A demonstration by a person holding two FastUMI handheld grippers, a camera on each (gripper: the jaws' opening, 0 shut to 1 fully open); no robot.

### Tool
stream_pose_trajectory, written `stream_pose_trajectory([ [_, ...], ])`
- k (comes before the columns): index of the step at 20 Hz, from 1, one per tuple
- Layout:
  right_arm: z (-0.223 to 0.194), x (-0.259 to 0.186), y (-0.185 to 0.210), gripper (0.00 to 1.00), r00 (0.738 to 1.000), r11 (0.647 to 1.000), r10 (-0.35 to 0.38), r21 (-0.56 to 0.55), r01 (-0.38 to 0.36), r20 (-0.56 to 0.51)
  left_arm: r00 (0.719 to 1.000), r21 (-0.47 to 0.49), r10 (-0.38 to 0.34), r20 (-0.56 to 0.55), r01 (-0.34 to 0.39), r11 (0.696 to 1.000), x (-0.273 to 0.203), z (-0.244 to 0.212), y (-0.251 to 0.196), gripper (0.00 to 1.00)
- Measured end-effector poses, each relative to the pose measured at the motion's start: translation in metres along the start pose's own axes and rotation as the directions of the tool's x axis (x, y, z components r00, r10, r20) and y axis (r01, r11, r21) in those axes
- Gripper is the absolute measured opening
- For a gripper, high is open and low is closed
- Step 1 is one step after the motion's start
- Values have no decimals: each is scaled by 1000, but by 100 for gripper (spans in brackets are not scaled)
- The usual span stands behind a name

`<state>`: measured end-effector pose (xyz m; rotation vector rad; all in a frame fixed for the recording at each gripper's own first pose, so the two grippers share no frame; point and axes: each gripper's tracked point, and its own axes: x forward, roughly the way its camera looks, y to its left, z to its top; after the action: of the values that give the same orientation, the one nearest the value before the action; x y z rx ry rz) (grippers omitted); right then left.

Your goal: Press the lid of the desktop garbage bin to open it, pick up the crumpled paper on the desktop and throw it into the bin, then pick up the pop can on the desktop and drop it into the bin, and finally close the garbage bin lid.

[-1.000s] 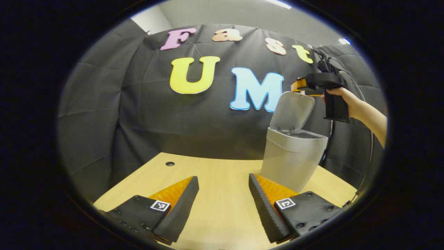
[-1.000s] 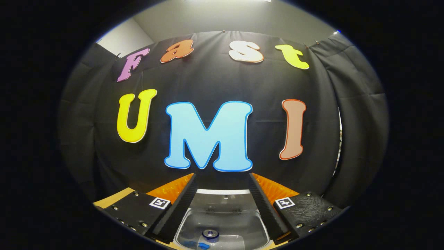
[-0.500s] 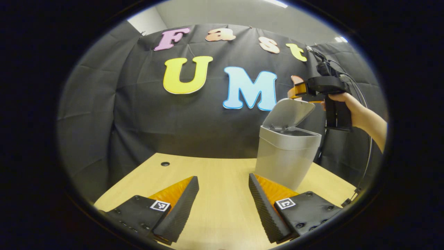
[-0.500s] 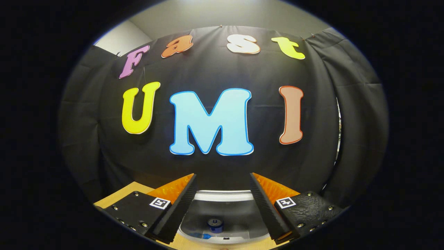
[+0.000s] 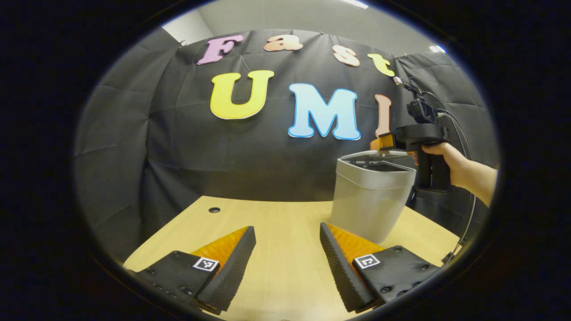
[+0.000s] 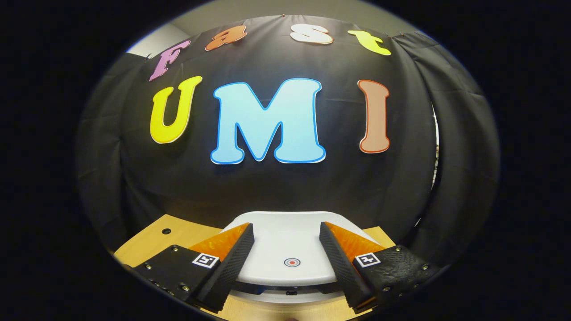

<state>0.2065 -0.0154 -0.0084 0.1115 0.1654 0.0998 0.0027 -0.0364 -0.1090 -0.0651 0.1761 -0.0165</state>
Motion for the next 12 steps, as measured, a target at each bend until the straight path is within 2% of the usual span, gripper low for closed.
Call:
stream_pose_trajectory([
  [3,-6,4,-5,95,1000,1000,-13,2,13,24,1000,-2,0,-7,0,1000,1,-2,1,94],
  [12,-19,16,-5,95,998,1000,8,-24,-6,55,1000,-3,-1,-11,1,1000,4,-4,-2,94],
])
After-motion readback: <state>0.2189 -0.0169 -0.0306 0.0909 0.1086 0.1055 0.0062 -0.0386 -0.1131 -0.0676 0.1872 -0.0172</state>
